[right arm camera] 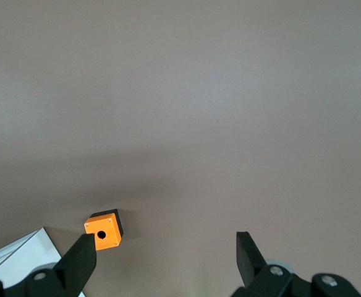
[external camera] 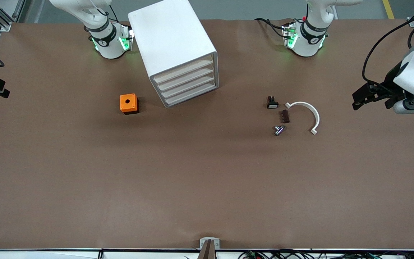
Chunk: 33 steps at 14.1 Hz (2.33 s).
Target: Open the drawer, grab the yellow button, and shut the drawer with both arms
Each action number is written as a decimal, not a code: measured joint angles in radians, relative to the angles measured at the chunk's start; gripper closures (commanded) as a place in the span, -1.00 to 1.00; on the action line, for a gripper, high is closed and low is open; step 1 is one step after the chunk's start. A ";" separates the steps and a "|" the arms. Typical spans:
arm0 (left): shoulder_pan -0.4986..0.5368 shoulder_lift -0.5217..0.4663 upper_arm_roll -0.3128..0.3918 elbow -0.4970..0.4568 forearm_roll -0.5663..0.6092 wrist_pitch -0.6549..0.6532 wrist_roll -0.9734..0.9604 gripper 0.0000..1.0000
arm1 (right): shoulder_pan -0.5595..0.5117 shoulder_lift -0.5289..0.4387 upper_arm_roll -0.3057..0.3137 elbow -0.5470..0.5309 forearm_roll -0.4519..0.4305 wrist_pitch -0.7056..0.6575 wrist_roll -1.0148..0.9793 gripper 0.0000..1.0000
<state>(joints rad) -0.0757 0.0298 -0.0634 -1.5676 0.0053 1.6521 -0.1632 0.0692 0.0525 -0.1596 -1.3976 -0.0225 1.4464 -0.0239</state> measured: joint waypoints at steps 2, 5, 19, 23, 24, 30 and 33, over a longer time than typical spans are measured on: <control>-0.003 0.003 -0.015 -0.007 -0.001 -0.035 0.000 -1.00 | 0.000 0.000 -0.001 0.001 0.000 0.000 0.000 -1.00; -0.010 0.034 -0.057 -0.016 -0.040 -0.092 0.030 -1.00 | -0.001 0.000 -0.004 0.005 -0.001 0.001 0.000 -1.00; -0.016 0.149 -0.214 -0.209 -0.478 -0.035 0.340 -1.00 | 0.000 0.000 0.003 0.006 -0.001 0.001 0.000 -1.00; -0.017 0.162 -0.258 -0.311 -0.661 0.038 0.548 -1.00 | 0.000 0.000 0.004 0.006 -0.001 0.001 0.000 -1.00; -0.017 0.175 -0.263 -0.335 -0.711 0.049 0.612 -1.00 | 0.000 0.000 0.004 0.006 -0.001 0.001 0.000 -1.00; -0.026 0.370 -0.334 -0.367 -0.973 0.067 0.818 -1.00 | 0.000 0.000 0.004 0.006 -0.001 0.001 0.000 -1.00; -0.048 0.456 -0.356 -0.362 -1.045 0.070 0.852 -1.00 | 0.000 0.000 0.004 0.006 -0.001 0.001 0.000 -1.00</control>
<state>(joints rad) -0.1242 0.4855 -0.4198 -1.9292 -1.0401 1.7220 0.6885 0.0689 0.0525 -0.1560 -1.3914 -0.0239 1.4472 -0.0241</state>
